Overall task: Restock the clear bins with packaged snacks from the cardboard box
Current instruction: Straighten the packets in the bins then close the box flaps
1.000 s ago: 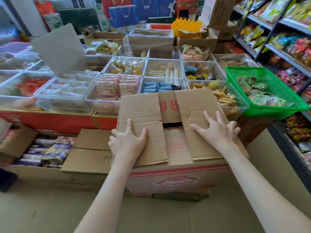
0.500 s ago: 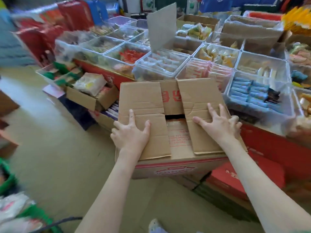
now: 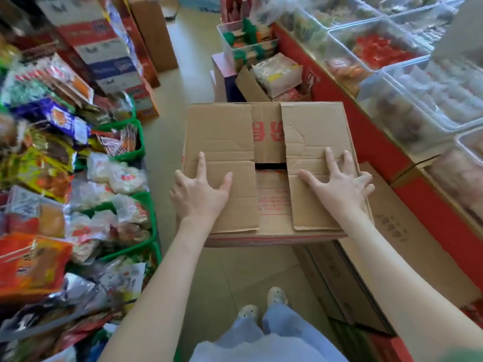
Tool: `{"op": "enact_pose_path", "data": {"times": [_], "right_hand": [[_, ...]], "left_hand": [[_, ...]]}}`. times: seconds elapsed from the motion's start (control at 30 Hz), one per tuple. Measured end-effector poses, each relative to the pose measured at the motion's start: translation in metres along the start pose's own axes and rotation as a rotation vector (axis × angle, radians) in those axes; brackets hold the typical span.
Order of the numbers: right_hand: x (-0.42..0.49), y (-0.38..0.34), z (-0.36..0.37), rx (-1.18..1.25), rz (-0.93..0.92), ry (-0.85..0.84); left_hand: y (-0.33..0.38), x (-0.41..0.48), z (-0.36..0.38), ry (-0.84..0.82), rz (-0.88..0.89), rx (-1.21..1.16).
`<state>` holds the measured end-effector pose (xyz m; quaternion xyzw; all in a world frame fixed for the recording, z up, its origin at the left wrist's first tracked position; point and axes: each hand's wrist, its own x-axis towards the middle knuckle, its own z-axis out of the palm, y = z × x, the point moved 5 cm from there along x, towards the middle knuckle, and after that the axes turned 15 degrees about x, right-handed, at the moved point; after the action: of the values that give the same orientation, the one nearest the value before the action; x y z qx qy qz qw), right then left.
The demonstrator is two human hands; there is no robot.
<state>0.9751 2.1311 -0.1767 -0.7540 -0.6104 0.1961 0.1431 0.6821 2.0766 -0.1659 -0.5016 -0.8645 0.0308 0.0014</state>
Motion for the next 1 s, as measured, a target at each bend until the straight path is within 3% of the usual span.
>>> {"op": "enact_pose_path", "data": {"times": [0.47, 0.73, 1.0], "right_hand": [[0.116, -0.147, 0.128, -0.005, -0.328, -0.308], [0.207, -0.247, 0.213, -0.029, -0.338, -0.385], [0.318, -0.358, 0.240, 0.001, -0.347, -0.376]], "left_hand": [[-0.090, 0.085, 0.049, -0.125, -0.431, -0.021], [-0.126, 0.221, 0.076, -0.243, -0.479, -0.073], [-0.138, 0.385, 0.072, -0.209, -0.475, -0.063]]}}
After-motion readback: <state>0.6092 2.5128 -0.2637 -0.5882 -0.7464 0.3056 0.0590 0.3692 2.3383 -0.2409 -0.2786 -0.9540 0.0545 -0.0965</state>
